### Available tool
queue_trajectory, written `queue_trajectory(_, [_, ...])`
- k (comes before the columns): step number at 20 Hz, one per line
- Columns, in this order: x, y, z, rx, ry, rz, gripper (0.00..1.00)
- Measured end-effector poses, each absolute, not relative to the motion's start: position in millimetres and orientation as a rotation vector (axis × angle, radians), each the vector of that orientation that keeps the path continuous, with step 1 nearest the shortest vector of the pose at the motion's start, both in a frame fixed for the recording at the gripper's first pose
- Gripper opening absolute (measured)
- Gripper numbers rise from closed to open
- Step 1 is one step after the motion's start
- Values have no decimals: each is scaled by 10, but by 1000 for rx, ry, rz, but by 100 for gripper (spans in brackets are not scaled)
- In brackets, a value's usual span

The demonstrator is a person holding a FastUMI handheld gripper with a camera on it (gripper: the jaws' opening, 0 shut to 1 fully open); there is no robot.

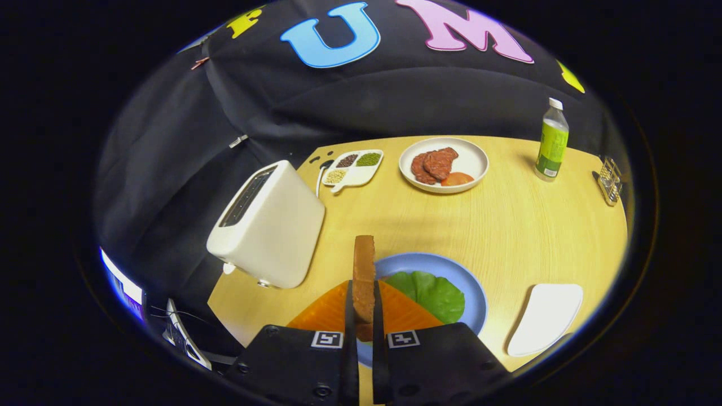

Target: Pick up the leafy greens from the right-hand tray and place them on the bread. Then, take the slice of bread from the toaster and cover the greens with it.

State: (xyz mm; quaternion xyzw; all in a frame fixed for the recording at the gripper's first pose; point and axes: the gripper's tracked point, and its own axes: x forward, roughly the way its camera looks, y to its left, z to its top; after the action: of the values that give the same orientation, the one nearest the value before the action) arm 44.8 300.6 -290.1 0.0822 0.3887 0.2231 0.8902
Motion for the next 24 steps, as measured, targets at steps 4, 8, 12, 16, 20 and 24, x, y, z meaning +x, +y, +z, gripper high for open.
queue_trajectory(4, [467,2828,-2986,193,827,421,15])
queue_trajectory(8, [423,2632,-3110,187,863,373,21])
queue_trajectory(12, [372,2488,-3269,99,885,340,52])
queue_trajectory(16, [254,2402,-3348,23,888,339,91])
queue_trajectory(20, [192,2349,-3316,-20,869,346,100])
queue_trajectory(24, [277,2163,-3076,-32,781,305,99])
